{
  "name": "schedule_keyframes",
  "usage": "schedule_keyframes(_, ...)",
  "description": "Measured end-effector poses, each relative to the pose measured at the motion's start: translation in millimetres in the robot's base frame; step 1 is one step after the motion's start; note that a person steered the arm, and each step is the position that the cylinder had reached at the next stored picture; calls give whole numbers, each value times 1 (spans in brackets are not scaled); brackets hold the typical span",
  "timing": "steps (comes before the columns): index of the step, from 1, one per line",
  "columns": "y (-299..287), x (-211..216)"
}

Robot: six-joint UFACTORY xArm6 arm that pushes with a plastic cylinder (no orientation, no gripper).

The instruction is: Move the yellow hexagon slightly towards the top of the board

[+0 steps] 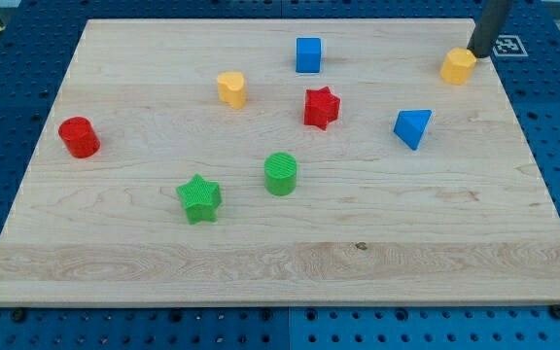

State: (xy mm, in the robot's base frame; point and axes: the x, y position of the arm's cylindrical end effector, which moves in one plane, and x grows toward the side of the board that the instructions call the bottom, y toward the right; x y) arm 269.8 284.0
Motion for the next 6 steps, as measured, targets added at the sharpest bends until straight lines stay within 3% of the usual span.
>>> schedule_keyframes(3,5,69)
schedule_keyframes(4,-18,75)
schedule_keyframes(6,-68,25)
